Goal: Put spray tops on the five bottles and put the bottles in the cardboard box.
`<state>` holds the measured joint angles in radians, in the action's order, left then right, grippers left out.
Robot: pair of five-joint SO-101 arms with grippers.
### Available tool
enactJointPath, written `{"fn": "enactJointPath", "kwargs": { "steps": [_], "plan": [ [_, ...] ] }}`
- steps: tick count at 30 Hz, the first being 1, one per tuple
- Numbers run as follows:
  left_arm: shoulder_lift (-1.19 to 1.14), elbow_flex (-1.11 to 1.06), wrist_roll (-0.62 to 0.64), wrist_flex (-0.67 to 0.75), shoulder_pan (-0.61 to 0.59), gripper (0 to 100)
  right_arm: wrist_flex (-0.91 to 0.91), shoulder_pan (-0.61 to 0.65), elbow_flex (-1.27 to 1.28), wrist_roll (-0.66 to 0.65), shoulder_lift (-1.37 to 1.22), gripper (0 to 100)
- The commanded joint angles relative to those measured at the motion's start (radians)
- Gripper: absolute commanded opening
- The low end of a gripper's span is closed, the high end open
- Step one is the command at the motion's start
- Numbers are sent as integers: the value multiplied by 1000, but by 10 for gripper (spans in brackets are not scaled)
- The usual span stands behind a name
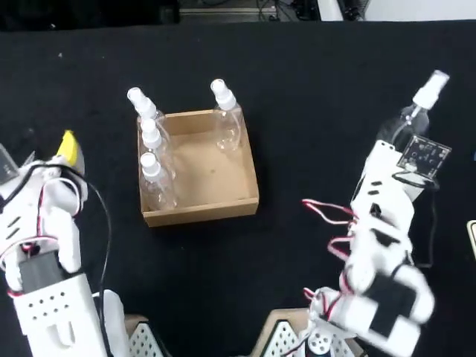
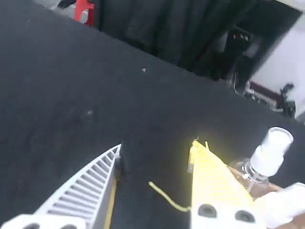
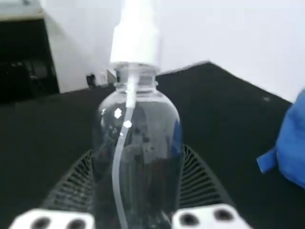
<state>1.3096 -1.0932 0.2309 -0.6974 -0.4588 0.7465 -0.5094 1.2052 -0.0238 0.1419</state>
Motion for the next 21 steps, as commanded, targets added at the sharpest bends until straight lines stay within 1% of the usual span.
{"fn": "enactJointPath", "kwargs": {
  "steps": [1,7,15,21],
  "plan": [
    [84,-39,71,31,-53,205,172,-64,-116,8,-177,10],
    [166,-139,135,32,-108,205,433,-132,-191,8,-403,10],
    [284,-223,138,32,-111,205,535,-187,-417,8,-688,10],
    [371,-272,138,32,-110,205,715,-183,-501,0,-855,10]
  ]
}}
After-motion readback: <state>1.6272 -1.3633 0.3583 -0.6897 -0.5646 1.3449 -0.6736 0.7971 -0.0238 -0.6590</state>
